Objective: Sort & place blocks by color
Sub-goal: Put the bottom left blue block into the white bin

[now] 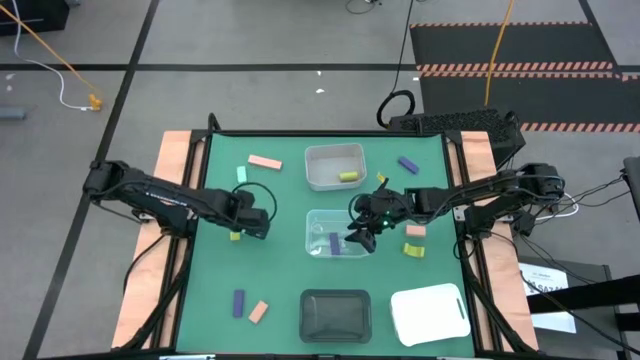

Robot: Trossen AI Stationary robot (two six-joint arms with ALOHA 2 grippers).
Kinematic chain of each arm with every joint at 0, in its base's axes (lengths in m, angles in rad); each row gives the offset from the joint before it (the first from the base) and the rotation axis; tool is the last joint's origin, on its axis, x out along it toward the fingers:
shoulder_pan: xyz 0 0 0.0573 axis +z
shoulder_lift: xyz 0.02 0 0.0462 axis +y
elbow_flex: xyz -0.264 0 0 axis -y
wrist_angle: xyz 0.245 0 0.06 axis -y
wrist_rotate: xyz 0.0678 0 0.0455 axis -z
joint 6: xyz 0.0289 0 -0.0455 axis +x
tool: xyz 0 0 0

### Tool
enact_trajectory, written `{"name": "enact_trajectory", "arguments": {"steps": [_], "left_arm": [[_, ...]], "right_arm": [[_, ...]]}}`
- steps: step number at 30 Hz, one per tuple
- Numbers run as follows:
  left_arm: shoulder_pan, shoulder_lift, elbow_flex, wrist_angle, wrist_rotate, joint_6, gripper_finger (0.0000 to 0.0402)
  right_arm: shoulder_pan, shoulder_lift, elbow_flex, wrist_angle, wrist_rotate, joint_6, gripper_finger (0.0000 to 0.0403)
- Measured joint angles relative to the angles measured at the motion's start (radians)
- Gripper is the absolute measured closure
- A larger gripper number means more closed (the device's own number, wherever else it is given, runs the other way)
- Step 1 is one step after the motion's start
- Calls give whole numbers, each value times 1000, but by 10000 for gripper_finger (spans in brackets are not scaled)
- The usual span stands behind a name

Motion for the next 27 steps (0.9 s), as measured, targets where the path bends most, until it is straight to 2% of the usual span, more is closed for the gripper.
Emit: {"name": "enact_trajectory", "arguments": {"steps": [3,9,27], "left_arm": [[-31,0,0,-42,-38,-71,231],[-53,12,0,-33,-78,-74,231],[-83,145,0,23,-57,-78,231]], "right_arm": [[0,0,0,0,0,-31,177],[0,0,1,0,1,-40,177],[0,0,1,1,6,-40,177]]}}
